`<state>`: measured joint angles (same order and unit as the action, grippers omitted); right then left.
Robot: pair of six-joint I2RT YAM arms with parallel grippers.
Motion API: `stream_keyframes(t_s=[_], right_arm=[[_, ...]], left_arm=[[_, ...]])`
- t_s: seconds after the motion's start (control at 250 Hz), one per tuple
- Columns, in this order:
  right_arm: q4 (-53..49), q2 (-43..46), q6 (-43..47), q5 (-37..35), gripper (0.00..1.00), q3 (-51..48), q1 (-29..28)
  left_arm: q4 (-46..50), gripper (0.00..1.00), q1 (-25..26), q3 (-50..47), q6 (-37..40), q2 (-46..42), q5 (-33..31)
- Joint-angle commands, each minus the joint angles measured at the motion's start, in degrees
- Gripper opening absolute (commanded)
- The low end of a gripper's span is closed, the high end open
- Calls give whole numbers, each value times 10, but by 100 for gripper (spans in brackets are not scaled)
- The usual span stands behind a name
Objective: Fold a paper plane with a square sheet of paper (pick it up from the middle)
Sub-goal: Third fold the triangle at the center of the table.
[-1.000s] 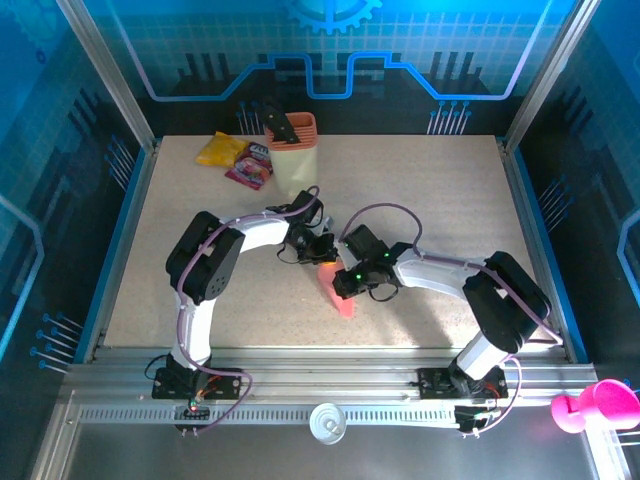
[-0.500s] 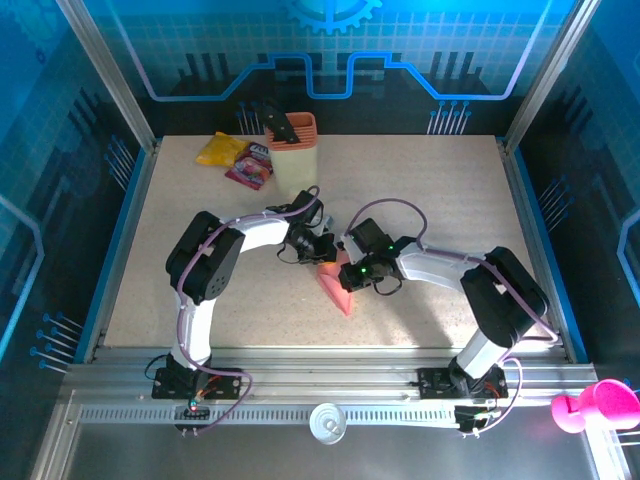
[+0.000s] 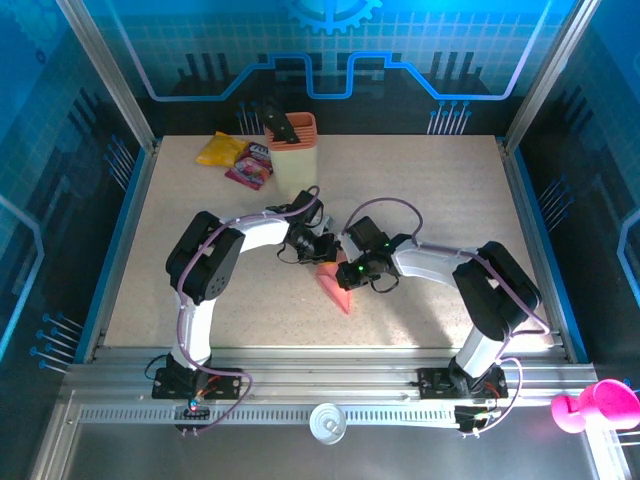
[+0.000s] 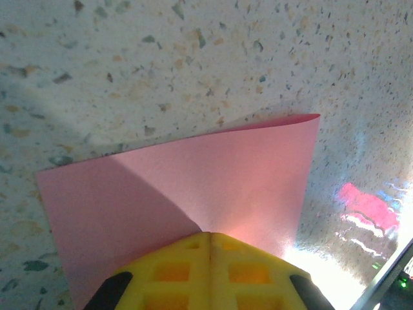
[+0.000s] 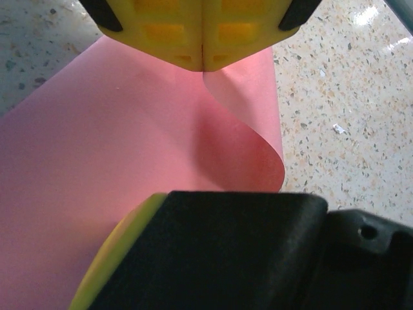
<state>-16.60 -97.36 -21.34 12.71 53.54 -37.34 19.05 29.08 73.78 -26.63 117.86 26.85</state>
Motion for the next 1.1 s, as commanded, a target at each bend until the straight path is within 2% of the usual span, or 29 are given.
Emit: stream_keyframes(t_s=[0.0, 0.591, 1.095], right_arm=[[-1, -14, 11, 10, 0, 15, 9], [17, 9, -11, 24, 0, -26, 10], [10, -11, -10, 7, 0, -7, 13]], left_arm=[[22, 0, 1, -3, 3, 18, -19], [16, 0, 1, -8, 1, 14, -14], [13, 0, 1, -12, 1, 15, -14]])
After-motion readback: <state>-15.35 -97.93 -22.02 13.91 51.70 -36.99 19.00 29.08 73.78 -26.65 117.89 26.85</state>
